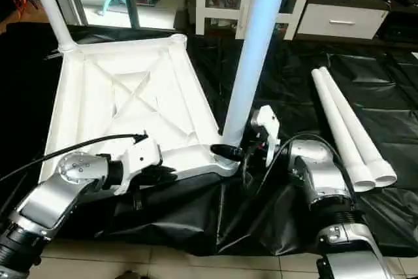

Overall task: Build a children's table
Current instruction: Insert table leg to table base

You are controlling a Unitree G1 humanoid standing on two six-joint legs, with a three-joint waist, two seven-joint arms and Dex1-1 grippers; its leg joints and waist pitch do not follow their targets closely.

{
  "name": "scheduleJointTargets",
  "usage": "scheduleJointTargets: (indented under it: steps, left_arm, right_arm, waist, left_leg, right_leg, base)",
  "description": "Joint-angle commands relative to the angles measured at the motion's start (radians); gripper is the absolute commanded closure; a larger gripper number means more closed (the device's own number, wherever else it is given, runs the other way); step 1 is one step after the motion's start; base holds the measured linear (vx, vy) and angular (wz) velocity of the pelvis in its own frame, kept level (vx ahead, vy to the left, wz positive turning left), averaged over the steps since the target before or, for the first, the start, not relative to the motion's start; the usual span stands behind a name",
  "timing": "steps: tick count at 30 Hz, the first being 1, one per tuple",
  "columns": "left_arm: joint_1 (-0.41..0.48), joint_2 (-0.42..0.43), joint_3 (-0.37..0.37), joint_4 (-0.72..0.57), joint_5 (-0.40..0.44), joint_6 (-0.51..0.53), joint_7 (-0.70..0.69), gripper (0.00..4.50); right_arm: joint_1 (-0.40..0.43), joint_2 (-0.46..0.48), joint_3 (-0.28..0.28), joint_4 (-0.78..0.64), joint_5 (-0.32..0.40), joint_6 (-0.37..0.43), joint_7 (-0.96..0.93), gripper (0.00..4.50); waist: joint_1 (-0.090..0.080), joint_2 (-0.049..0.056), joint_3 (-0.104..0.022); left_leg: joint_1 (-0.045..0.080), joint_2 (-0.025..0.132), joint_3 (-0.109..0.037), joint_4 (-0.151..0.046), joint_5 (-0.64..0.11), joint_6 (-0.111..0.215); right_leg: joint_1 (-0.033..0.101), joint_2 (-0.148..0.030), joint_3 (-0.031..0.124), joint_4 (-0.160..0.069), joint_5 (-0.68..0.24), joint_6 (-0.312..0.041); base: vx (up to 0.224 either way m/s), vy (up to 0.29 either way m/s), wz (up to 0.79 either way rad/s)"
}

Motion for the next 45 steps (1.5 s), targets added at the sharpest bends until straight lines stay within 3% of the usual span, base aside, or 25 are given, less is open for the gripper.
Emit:
scheduleJointTargets:
  steps: [1, 8, 13, 14, 15, 16, 17, 18, 20, 21, 24, 28, 29, 31, 34, 36, 39, 40, 41, 42, 43, 45]
  left_arm:
    - [0.007, -0.007, -0.029, -0.014, -0.015, -0.02, -0.02, 4.5]
    - [0.005, -0.014, -0.038, -0.005, 0.01, 0.0, 0.001, 4.5]
    - [-0.015, -0.053, -0.046, 0.023, 0.033, 0.055, 0.054, 4.5]
    - [-0.046, -0.114, -0.035, 0.064, 0.063, 0.118, 0.153, 4.5]
    - [-0.083, -0.192, -0.002, 0.118, 0.091, 0.181, 0.289, 4.5]
    - [-0.118, -0.26, 0.032, 0.165, 0.112, 0.237, 0.408, 4.5]
    - [-0.147, -0.306, 0.045, 0.196, 0.128, 0.249, 0.482, 4.5]
    - [-0.187, -0.365, 0.046, 0.233, 0.142, 0.248, 0.548, 4.5]
    - [-0.193, -0.374, 0.039, 0.235, 0.141, 0.243, 0.541, 4.5]
    - [-0.196, -0.372, 0.027, 0.235, 0.14, 0.234, 0.523, 4.5]
    - [-0.194, -0.355, 0.017, 0.232, 0.142, 0.212, 0.481, 4.5]
    - [-0.173, -0.314, 0.01, 0.223, 0.139, 0.148, 0.423, 4.5]
    - [-0.164, -0.298, 0.01, 0.218, 0.136, 0.161, 0.415, 4.5]
    - [-0.15, -0.26, 0.0, 0.208, 0.127, 0.131, 0.374, 4.5]
    - [-0.125, -0.209, 0.0, 0.178, 0.091, 0.067, 0.294, 4.5]
    - [-0.09, -0.149, -0.023, 0.124, 0.057, -0.008, 0.175, 4.5]
    - [-0.063, -0.109, -0.032, 0.075, 0.027, -0.024, 0.092, 4.5]
    - [-0.052, -0.089, -0.032, 0.051, 0.014, -0.019, 0.063, 4.5]
    - [-0.031, -0.056, -0.032, 0.003, -0.015, -0.008, 0.012, 4.5]
    - [-0.021, -0.041, -0.033, -0.018, -0.031, -0.009, -0.011, 4.5]
    - [-0.018, -0.036, -0.035, -0.025, -0.038, -0.011, -0.021, 4.5]
    - [-0.015, -0.032, -0.035, -0.032, -0.045, -0.008, -0.029, 4.5]
  right_arm:
    - [-0.01, 0.003, 0.007, 0.025, -0.003, 0.022, -0.022, 2.38]
    - [-0.02, 0.043, -0.017, 0.069, -0.008, 0.016, -0.078, 2.43]
    - [-0.045, 0.104, -0.043, 0.148, -0.023, 0.002, -0.226, 2.43]
    - [-0.072, 0.15, -0.074, 0.226, -0.049, -0.024, -0.437, 2.43]
    - [-0.096, 0.191, -0.105, 0.297, -0.072, -0.044, -0.661, 2.43]
    - [-0.113, 0.223, -0.133, 0.349, -0.077, -0.056, -0.816, 2.43]
    - [-0.121, 0.252, -0.156, 0.382, -0.069, -0.067, -0.913, 2.45]
    - [-0.132, 0.301, -0.181, 0.426, -0.054, -0.085, -1.019, 2.45]
    - [-0.136, 0.314, -0.182, 0.434, -0.056, -0.092, -1.032, 2.45]
    - [-0.143, 0.328, -0.181, 0.436, -0.054, -0.103, -1.023, 2.45]
    - [-0.174, 0.351, -0.19, 0.447, -0.052, -0.139, -0.978, 2.45]
    - [-0.2, 0.357, -0.198, 0.434, -0.022, -0.175, -0.824, 2.45]
    - [-0.201, 0.345, -0.184, 0.421, -0.028, -0.192, -0.781, 2.1]
    - [-0.203, 0.314, -0.159, 0.403, -0.044, -0.202, -0.734, 1.75]
    - [-0.203, 0.252, -0.142, 0.371, -0.044, -0.21, -0.609, 1.63]
    - [-0.186, 0.21, -0.115, 0.315, -0.021, -0.173, -0.429, 1.43]
    - [-0.164, 0.175, -0.087, 0.265, -0.012, -0.141, -0.28, 1.2]
    - [-0.145, 0.143, -0.058, 0.23, -0.016, -0.129, -0.188, 1.2]
    - [-0.107, 0.072, -0.016, 0.167, -0.018, -0.099, -0.048, 1.06]
    - [-0.095, 0.037, -0.012, 0.146, -0.01, -0.081, -0.004, 0.92]
    - [-0.093, 0.024, -0.014, 0.139, -0.006, -0.073, 0.012, 0.92]
    - [-0.09, 0.012, -0.014, 0.134, -0.007, -0.075, 0.019, 0.81]
  waist:
    - [0.0, 0.004, -0.08]
    - [-0.002, 0.004, -0.08]
    - [-0.018, 0.005, -0.075]
    - [-0.022, 0.006, -0.074]
    - [-0.034, 0.009, -0.066]
    - [-0.036, 0.003, -0.067]
    - [-0.03, 0.002, -0.073]
    - [-0.027, 0.003, -0.075]
    - [-0.018, 0.001, -0.083]
    - [-0.014, 0.0, -0.084]
    - [-0.013, 0.001, -0.086]
    - [-0.02, 0.003, -0.084]
    - [-0.019, 0.009, -0.085]
    - [-0.019, 0.008, -0.085]
    - [-0.017, 0.009, -0.087]
    - [-0.014, 0.006, -0.09]
    - [-0.007, 0.008, -0.09]
    - [-0.006, 0.002, -0.09]
    - [0.004, 0.005, -0.09]
    - [0.012, 0.008, -0.094]
    - [0.012, 0.0, -0.092]
    - [0.018, 0.003, -0.094]
  left_leg:
    - [0.029, 0.003, 0.002, -0.044, 0.017, 0.093]
    - [0.028, 0.003, 0.002, -0.045, 0.003, 0.09]
    - [0.029, 0.004, 0.001, -0.053, -0.045, 0.069]
    - [0.027, 0.003, 0.0, -0.053, -0.055, 0.061]
    - [0.033, 0.006, 0.003, -0.06, -0.057, 0.03]
    - [0.037, 0.008, 0.004, -0.059, -0.074, 0.007]
    - [0.035, 0.001, 0.003, -0.057, -0.081, -0.002]
    - [0.035, 0.003, 0.004, -0.057, -0.065, 0.003]
    - [0.032, -0.003, 0.003, -0.051, -0.018, 0.032]
    - [0.027, -0.004, 0.002, -0.05, 0.006, 0.052]
    - [0.026, -0.003, 0.0, -0.049, 0.013, 0.076]
    - [0.022, -0.001, -0.002, -0.05, -0.023, 0.083]
    - [0.026, 0.002, -0.003, -0.05, -0.023, 0.082]
    - [0.024, 0.001, -0.002, -0.049, -0.025, 0.086]
    - [0.023, 0.002, -0.003, -0.048, -0.011, 0.094]
    - [0.021, 0.002, -0.003, -0.043, 0.014, 0.12]
    - [0.022, 0.004, -0.003, -0.04, 0.052, 0.136]
    - [0.025, 0.005, 0.0, -0.041, 0.055, 0.14]
    - [0.026, 0.007, 0.0, -0.037, 0.071, 0.147]
    - [0.027, 0.008, -0.002, -0.031, 0.11, 0.149]
    - [0.024, 0.007, 0.0, -0.031, 0.125, 0.151]
    - [0.025, 0.006, 0.002, -0.028, 0.139, 0.149]
  right_leg:
    - [0.046, -0.046, 0.024, -0.051, 0.42, -0.285]
    - [0.045, -0.048, 0.024, -0.052, 0.399, -0.29]
    - [0.042, -0.052, 0.025, -0.061, 0.304, -0.297]
    - [0.045, -0.053, 0.025, -0.063, 0.276, -0.297]
    - [0.033, -0.055, 0.028, -0.07, 0.232, -0.304]
    - [0.034, -0.056, 0.028, -0.073, 0.19, -0.307]
    - [0.043, -0.058, 0.03, -0.076, 0.146, -0.298]
    - [0.043, -0.057, 0.033, -0.077, 0.181, -0.289]
    - [0.048, -0.052, 0.033, -0.07, 0.279, -0.269]
    - [0.047, -0.051, 0.032, -0.066, 0.343, -0.258]
    - [0.049, -0.049, 0.026, -0.059, 0.418, -0.247]
    - [0.051, -0.052, 0.023, -0.062, 0.397, -0.258]
    - [0.048, -0.052, 0.022, -0.061, 0.395, -0.264]
    - [0.05, -0.052, 0.022, -0.06, 0.399, -0.273]
    - [0.052, -0.051, 0.021, -0.056, 0.42, -0.281]
    - [0.055, -0.05, 0.02, -0.05, 0.469, -0.287]
    - [0.051, -0.048, 0.019, -0.044, 0.507, -0.286]
    - [0.049, -0.045, 0.018, -0.045, 0.511, -0.287]
    - [0.049, -0.044, 0.016, -0.042, 0.525, -0.284]
    - [0.05, -0.039, 0.013, -0.034, 0.559, -0.276]
    - [0.049, -0.037, 0.013, -0.034, 0.573, -0.274]
    - [0.042, -0.041, 0.013, -0.032, 0.56, -0.277]
  base:
    - [0.0, 0.0, 0.0]
    - [0.0, 0.0, 0.0]
    - [0.0, 0.0, 0.0]
    - [0.0, 0.0, 0.0]
    - [0.0, 0.0, 0.0]
    - [0.0, 0.0, 0.0]
    - [0.0, 0.0, 0.0]
    - [0.0, 0.0, 0.0]
    - [0.0, 0.0, 0.0]
    - [0.0, 0.0, 0.0]
    - [0.0, 0.0, 0.0]
    - [0.0, 0.0, 0.0]
    - [0.0, 0.0, 0.0]
    - [0.0, 0.0, 0.0]
    - [0.0, 0.0, 0.0]
    - [0.0, 0.0, 0.0]
    - [0.0, 0.0, 0.0]
    - [0.0, 0.0, 0.0]
    - [0.0, 0.0, 0.0]
    - [0.0, 0.0, 0.0]
    - [0.0, 0.0, 0.0]
    - [0.0, 0.0, 0.0]
